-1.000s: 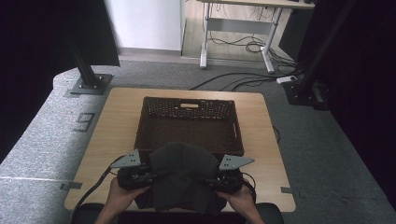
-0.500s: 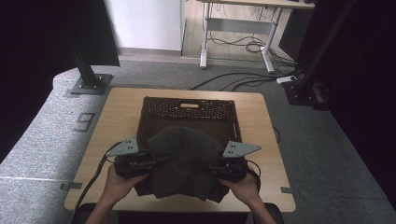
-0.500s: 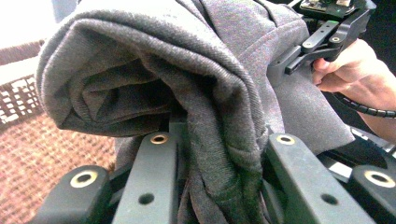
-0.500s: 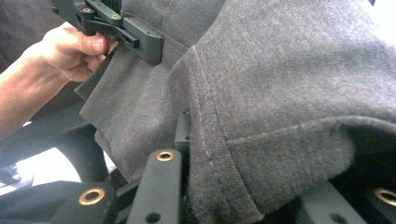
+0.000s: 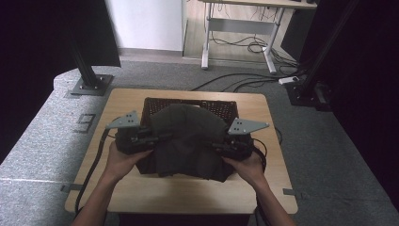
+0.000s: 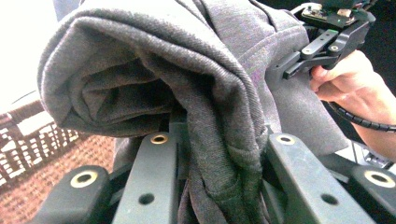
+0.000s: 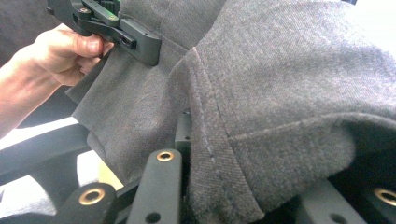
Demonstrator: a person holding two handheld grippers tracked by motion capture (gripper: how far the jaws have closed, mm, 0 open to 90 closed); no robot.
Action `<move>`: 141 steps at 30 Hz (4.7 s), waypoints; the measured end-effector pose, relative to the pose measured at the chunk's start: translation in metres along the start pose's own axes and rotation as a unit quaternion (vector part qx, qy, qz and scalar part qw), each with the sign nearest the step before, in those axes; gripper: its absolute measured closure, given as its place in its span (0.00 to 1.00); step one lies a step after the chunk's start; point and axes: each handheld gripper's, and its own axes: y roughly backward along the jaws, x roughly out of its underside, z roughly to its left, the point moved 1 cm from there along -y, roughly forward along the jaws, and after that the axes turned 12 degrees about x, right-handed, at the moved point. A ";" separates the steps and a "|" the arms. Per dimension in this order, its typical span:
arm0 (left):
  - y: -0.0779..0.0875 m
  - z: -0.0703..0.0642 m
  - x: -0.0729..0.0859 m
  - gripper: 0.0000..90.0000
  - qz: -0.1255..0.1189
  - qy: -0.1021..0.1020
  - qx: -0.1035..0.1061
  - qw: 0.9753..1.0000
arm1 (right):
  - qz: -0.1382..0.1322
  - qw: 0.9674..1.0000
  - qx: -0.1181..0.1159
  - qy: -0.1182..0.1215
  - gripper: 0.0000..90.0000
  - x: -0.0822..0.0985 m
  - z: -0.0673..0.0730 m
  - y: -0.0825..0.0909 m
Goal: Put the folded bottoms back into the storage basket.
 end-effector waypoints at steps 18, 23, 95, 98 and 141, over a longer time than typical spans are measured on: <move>-0.013 0.064 -0.027 0.81 0.003 0.017 -0.013 1.000 | 0.003 0.999 0.039 0.005 0.80 -0.024 -0.046 -0.037; -0.023 0.088 -0.017 0.81 0.016 0.031 -0.018 0.999 | 0.021 0.999 0.046 -0.005 0.80 -0.016 -0.060 -0.055; -0.038 0.157 0.045 0.29 0.205 0.130 -0.247 0.938 | 0.217 0.950 0.213 -0.066 0.28 0.057 -0.133 -0.115; -0.034 0.156 0.047 0.26 0.200 0.125 -0.248 0.940 | 0.210 0.953 0.209 -0.065 0.25 0.059 -0.132 -0.113; 0.053 0.073 0.077 0.01 0.132 0.063 -0.218 0.965 | 0.138 0.969 0.202 -0.028 0.00 0.072 -0.101 -0.002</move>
